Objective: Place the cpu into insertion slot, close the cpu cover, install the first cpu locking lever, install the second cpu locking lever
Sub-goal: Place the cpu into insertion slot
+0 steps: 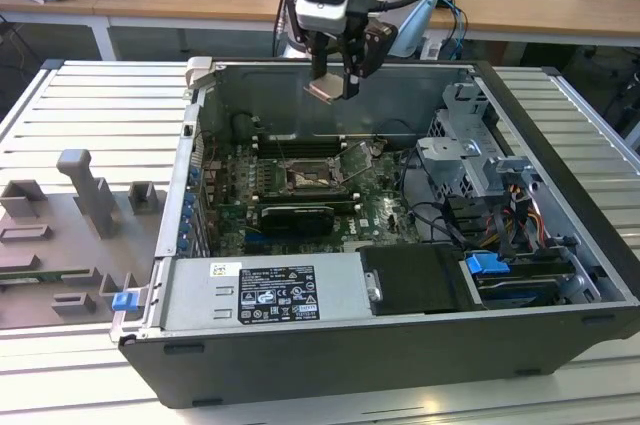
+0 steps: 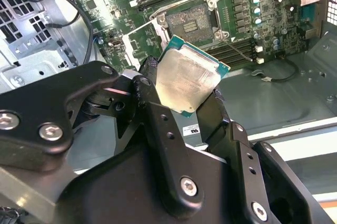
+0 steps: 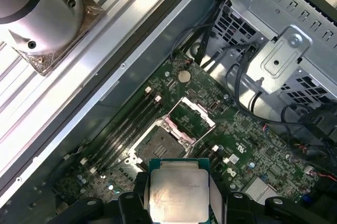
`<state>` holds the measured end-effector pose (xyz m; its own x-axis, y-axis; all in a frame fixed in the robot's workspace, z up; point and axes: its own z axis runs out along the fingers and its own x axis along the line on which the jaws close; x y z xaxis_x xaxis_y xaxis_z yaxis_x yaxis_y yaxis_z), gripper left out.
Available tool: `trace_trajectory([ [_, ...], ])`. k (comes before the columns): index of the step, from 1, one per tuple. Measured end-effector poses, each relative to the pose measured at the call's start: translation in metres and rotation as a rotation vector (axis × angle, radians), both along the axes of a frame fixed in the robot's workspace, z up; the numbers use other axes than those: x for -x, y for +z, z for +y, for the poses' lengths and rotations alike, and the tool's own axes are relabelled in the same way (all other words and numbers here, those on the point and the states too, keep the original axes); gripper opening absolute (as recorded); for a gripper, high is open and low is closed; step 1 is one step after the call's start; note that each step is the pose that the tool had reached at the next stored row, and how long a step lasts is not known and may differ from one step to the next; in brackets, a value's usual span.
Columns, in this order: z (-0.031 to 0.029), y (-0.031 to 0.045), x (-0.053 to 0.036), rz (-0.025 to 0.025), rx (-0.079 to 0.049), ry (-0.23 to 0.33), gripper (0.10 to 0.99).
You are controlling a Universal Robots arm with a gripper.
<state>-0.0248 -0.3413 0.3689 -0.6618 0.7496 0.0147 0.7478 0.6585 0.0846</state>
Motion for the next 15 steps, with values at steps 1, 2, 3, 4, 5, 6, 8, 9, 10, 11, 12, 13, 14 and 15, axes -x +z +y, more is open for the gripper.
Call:
trace_trajectory([
  [1, 0.0, -0.0002, 0.0, -0.0001, 0.0, -0.002, 0.545],
  [2, 0.0, -0.0003, 0.0, 0.0, 0.0, -0.005, 0.545],
  [3, 0.0, -0.0004, 0.0, -0.0001, 0.0, -0.011, 0.545],
  [4, 0.0, -0.0005, 0.0, -0.0001, 0.0, -0.015, 0.545],
  [5, 0.0, -0.0006, 0.0, -0.0001, 0.0, -0.019, 0.545],
  [6, 0.0, -0.0007, 0.0, -0.0001, 0.0, -0.026, 0.545],
  [8, 0.0, -0.0009, 0.0, -0.0001, 0.0, -0.035, 0.545],
  [9, 0.0, -0.001, 0.0, -0.0001, 0.0, -0.04, 0.545],
  [10, 0.0, -0.0011, 0.0, -0.0001, 0.0, -0.046, 0.545],
  [11, 0.0, -0.0012, 0.0, -0.0001, 0.0, -0.051, 0.545],
  [12, 0.0, -0.0013, 0.0, -0.0001, 0.0, -0.057, 0.545],
  [13, 0.0, -0.0014, 0.0, -0.0001, 0.0, -0.063, 0.545],
  [14, 0.0, -0.0017, 0.0, -0.0001, 0.0, -0.076, 0.545],
  [15, 0.0, -0.002, 0.0, -0.0001, 0.0, -0.088, 0.545],
])
